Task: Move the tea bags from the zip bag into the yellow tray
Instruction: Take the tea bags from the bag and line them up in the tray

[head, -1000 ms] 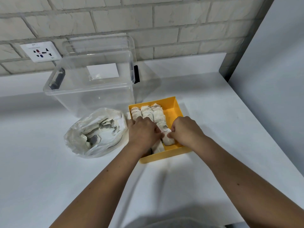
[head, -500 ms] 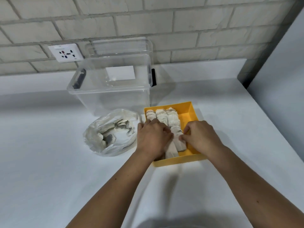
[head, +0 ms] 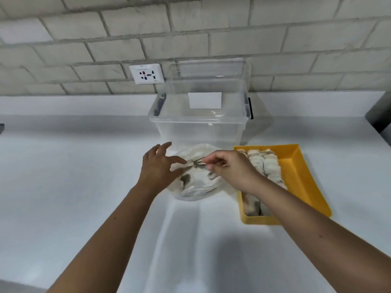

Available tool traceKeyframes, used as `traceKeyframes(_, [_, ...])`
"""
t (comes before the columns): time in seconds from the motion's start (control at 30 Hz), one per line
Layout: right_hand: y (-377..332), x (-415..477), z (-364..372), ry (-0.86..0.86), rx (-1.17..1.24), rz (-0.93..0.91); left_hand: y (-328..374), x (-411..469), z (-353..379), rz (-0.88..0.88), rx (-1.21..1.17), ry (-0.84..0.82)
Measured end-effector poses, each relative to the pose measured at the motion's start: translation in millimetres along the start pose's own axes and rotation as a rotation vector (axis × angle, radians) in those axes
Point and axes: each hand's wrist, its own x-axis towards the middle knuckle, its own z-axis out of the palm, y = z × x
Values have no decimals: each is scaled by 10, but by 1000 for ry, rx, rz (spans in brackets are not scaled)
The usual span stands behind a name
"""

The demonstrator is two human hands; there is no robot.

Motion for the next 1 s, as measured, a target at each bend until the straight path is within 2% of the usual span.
traceKeyframes(0.07, [22, 168, 201, -101, -9, -4, -30, -6, -10, -119, 19, -233])
traceKeyframes(0.13, [63, 299, 356, -176, -89, 9, -20, -22, -13, -180, -104, -330])
traceKeyframes(0.23, [109, 420, 505, -229, -255, 1, 38, -81, -77, -97, -347, -296])
traceKeyframes(0.3, [117, 498, 589, -243, -364, -41, 18, -115, -112, -74, -427, -272])
traceKeyframes(0.4, [102, 584, 675, -268, -477, -104, -88, -127, -69, -53, -444, -269])
traceKeyframes(0.63, [156, 613, 663, -361, -524, -106, -188, -250, 1, -9, -449, -197])
traceKeyframes(0.77, [146, 523, 640, -176, -236, -61, -184, -274, 60, 0, -452, -192])
traceKeyframes(0.83, [109, 451, 698, -111, -168, -25, -148, -267, 69, -15, -468, -187])
traceKeyframes(0.93, [129, 348, 734, -151, -306, -35, -109, -268, 45, -20, -483, -191])
traceKeyframes(1.0, [133, 303, 641, -149, -532, -52, -116, -289, 28, -12, -487, -188])
